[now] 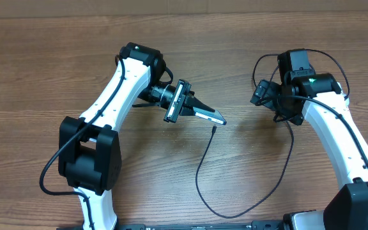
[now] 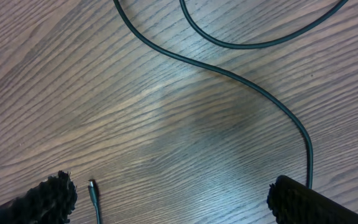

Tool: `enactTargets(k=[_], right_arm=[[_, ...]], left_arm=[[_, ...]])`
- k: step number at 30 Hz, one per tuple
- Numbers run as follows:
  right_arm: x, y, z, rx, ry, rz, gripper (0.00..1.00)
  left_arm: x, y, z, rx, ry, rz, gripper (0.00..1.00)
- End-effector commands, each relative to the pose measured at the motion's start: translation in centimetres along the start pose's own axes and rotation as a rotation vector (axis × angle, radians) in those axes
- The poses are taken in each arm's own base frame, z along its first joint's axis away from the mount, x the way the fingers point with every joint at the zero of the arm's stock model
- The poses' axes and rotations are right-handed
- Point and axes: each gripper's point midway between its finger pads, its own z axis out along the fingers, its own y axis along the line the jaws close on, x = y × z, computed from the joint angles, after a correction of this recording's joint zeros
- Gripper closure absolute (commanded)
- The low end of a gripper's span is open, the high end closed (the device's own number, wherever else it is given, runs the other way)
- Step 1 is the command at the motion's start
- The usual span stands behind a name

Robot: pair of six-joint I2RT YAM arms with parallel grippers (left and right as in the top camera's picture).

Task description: Plug charger to phone and switch on socket

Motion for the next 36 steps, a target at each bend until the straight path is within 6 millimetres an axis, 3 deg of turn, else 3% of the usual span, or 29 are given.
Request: enactTargets(k=[1,12,18,21,23,29,32,36], right_arm=[[-0.1,0.1,0.1,-0.004,-0.002,0.001,0.0],[-0.1,0.1,0.1,-0.004,-0.002,0.001,0.0],[-0.1,0.1,0.1,-0.004,-0.002,0.001,0.0],[-0.1,0.1,0.1,-0.004,-0.002,0.001,0.0],[-0.1,0.1,0.1,-0.004,-0.002,0.001,0.0],[-0.1,0.1,0.1,-0.004,-0.002,0.001,0.0],[-0.1,0.1,0.1,-0.004,-0.002,0.001,0.0],[-0.1,0.1,0.1,-0.004,-0.002,0.001,0.0]], left_arm=[[1.9,-1.7,-0.3,0.086,0.062,-0.009,0.96],[2.2,-2.0,-0.4,0.106,0.081,-0.042,0.96],[1.2,-0.9,-0.3,0.042,0.021,0.111,0.96],[-1.2,1.4,-0.5,-0.11,-0.099,0.148,0.96],[-4.0,3.0,-1.2,-0.25,-0.229,0.215,0.96],[-10.7,6.3,-5.9,-0.606,-0.609,0.269,0.96],[-12.6,6.0,-7.7,-0.664,-0.735,0.292,0.96],[-14.0,4.0,-8.0,-0.63,-0.792,0.383,0.96]])
